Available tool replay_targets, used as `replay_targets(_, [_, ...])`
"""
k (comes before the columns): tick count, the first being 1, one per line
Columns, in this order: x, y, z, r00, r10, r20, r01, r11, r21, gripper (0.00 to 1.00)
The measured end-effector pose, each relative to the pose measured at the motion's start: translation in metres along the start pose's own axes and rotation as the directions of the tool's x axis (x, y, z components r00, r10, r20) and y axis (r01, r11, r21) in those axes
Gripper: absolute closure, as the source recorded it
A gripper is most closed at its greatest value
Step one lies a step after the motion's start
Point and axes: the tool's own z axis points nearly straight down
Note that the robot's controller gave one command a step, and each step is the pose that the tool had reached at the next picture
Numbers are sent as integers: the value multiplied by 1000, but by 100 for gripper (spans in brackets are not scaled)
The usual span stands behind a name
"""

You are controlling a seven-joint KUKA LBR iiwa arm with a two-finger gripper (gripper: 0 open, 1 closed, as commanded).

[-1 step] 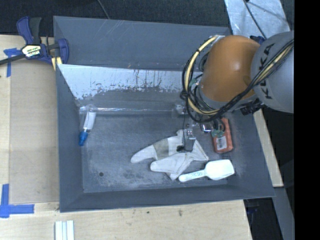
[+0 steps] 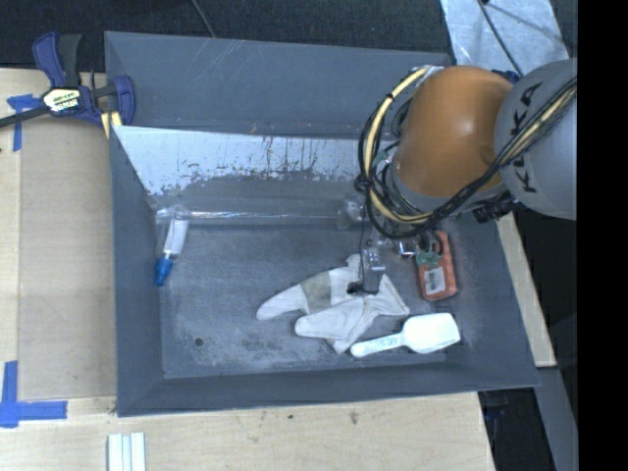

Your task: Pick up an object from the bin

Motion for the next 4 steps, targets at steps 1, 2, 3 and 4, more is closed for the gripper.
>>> replay_targets(1, [9, 0, 43, 998, -58, 6, 58, 998, 1, 0])
replay_targets(2, [27, 4, 102, 999, -34, 3, 34, 999, 0, 100])
replay_targets(3, [27, 4, 102, 999, -34, 3, 34, 999, 0, 100])
replay_targets(4, [38, 17, -91, 999, -49, -4, 49, 999, 1, 100])
